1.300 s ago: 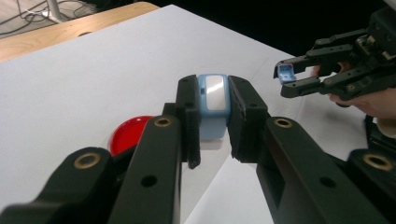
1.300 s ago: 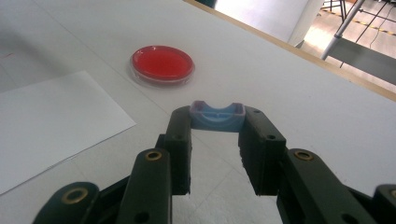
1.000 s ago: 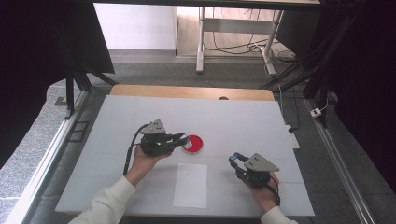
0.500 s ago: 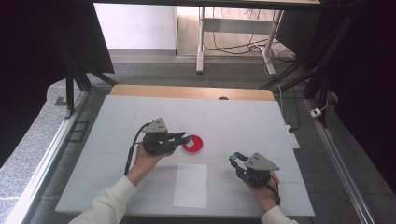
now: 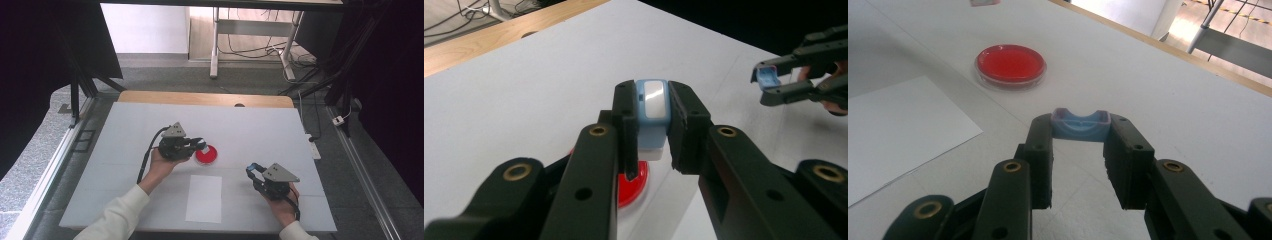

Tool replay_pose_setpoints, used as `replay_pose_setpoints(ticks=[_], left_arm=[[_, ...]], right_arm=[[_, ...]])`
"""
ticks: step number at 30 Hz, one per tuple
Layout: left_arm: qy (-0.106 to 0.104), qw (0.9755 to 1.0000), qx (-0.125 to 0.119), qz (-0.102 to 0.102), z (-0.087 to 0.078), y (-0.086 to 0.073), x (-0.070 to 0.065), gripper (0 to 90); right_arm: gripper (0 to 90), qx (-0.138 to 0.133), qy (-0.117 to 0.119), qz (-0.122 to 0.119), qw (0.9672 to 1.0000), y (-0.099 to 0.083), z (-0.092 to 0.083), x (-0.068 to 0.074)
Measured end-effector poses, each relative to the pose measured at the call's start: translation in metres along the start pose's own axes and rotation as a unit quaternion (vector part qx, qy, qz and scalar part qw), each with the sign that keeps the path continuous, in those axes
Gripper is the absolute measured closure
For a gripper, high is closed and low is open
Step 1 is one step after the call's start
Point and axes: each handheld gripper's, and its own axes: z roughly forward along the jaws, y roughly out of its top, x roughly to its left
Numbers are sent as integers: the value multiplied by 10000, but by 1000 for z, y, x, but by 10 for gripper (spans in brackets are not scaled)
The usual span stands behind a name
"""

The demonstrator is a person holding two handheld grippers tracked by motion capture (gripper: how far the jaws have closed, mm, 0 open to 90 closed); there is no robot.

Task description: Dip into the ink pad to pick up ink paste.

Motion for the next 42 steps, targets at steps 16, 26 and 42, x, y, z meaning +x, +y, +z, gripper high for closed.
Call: replay_pose_setpoints(ticks=[16,26,42], left_arm=[[180,9988,446,39,27,-6,14,752],[203,9983,555,6,32,-10,18,752],[274,9960,851,80,42,-14,17,751]], right_arm=[[648,3,10,17,10000,0,0,1],[648,41,0,-13,10000,0,1,0],[647,68,-10,-20,10000,0,1,1]])
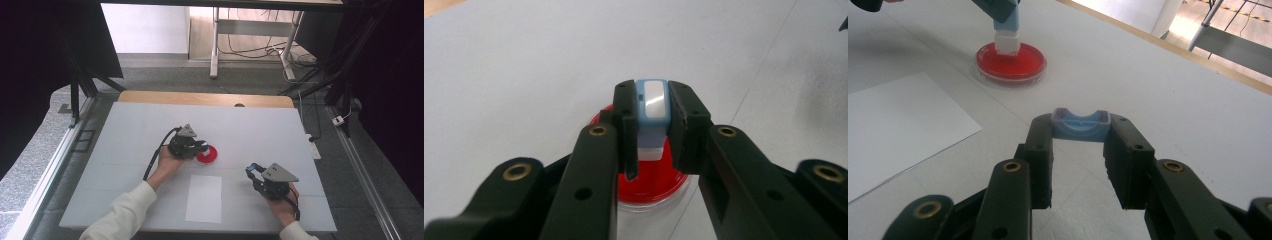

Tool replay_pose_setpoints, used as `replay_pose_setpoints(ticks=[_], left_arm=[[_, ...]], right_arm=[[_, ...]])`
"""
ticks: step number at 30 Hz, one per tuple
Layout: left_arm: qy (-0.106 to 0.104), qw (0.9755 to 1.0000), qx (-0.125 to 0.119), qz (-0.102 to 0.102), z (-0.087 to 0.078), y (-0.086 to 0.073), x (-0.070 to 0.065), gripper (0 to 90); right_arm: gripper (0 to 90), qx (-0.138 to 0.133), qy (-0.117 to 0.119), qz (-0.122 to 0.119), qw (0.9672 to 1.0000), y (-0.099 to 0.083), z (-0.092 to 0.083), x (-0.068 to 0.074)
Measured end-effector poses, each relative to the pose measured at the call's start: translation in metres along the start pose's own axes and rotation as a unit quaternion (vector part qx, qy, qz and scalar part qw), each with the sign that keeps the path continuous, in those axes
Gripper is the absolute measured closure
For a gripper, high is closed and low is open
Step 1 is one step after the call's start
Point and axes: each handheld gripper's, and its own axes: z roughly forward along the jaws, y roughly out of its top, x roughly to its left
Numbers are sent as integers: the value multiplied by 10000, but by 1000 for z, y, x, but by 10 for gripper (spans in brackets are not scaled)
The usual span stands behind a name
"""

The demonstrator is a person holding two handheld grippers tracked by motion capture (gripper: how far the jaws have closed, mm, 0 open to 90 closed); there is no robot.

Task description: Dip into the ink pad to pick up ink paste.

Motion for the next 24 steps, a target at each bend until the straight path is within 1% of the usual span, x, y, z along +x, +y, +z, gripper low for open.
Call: replay_pose_setpoints(ticks=[7,16,24], left_arm=[[-4,9999,162,46,5,-1,-1,751],[15,9998,202,51,6,0,-2,753],[77,9996,265,116,9,2,-5,753]], right_arm=[[647,-5,0,-18,10000,0,0,0],[647,-4,5,-26,10000,0,0,0],[647,-1,22,-30,10000,0,1,0]])
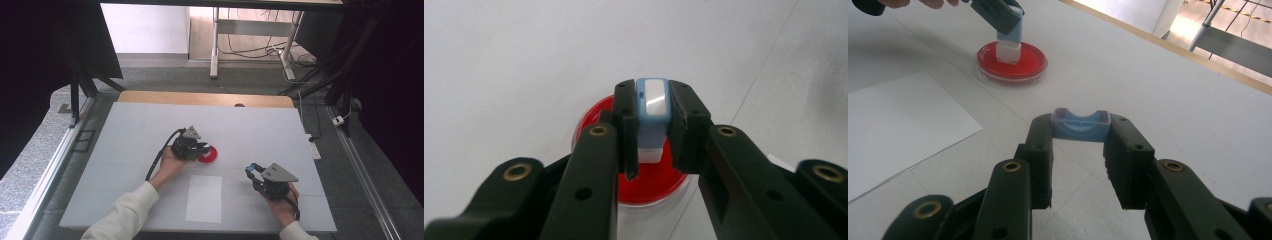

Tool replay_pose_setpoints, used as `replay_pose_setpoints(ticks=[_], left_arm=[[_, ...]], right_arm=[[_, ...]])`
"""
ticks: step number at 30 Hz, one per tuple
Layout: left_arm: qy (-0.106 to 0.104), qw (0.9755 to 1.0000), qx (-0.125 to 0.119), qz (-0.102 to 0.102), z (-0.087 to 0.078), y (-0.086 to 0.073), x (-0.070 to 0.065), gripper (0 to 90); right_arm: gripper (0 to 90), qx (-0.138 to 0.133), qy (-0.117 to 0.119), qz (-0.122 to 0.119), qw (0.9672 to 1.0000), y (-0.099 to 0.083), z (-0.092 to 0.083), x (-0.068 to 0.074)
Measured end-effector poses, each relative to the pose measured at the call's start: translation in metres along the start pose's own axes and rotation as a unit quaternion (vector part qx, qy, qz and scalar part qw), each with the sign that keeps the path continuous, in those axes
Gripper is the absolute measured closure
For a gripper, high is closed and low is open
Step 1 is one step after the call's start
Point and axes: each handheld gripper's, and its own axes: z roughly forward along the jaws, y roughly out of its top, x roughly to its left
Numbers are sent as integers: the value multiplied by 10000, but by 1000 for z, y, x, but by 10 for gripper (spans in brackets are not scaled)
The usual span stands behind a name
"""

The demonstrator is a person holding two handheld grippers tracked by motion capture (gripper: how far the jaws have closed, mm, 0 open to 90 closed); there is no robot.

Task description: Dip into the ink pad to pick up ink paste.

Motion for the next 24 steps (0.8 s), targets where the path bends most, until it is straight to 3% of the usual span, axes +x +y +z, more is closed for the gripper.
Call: replay_pose_setpoints(ticks=[14,24], left_arm=[[-37,10000,15,-91,2,-2,1,756],[-10,10000,-41,-43,-1,-1,0,755]], right_arm=[[647,-2,-8,-4,10000,0,-1,0],[647,-20,-3,4,10000,0,0,0]])
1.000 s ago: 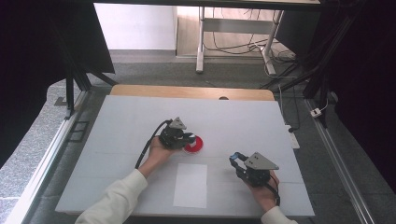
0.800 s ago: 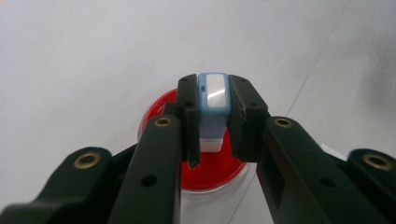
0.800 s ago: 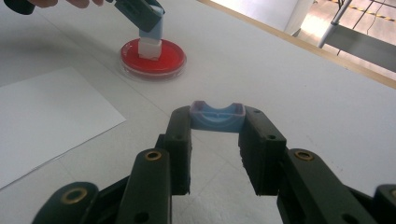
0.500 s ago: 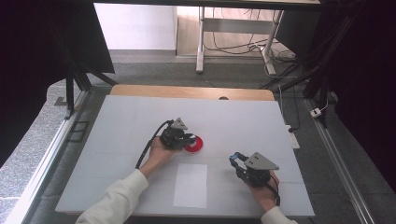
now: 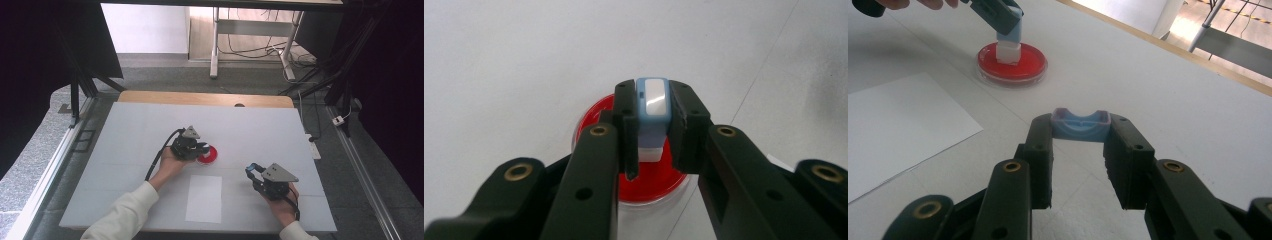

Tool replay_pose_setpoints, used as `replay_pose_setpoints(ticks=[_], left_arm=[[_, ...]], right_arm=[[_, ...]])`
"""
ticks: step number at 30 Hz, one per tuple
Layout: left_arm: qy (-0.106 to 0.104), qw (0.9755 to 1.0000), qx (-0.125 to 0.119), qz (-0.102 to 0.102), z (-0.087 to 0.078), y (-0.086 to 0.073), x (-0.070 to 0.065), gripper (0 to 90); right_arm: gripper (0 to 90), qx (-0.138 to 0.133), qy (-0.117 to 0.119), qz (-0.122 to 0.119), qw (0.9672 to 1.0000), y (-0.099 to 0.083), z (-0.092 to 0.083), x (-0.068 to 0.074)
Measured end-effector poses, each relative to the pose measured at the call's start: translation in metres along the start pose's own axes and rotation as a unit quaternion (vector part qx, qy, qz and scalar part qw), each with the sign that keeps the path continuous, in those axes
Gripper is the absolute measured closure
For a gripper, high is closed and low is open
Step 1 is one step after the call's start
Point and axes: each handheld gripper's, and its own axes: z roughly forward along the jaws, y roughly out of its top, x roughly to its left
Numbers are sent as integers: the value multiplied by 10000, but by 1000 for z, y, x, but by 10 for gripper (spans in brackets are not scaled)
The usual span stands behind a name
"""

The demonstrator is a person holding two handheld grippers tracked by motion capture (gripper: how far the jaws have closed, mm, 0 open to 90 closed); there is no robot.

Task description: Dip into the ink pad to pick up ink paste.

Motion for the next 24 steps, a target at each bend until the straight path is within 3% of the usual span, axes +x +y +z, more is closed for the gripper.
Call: replay_pose_setpoints(ticks=[5,17,24], left_arm=[[54,10000,-2,67,-1,1,-2,754],[52,9995,-309,-2,-15,6,1,753],[71,9997,-233,-58,-12,4,4,753]], right_arm=[[647,-13,9,1,10000,0,0,0],[647,11,27,-28,10000,0,0,1],[647,4,39,-25,10000,0,0,0]])
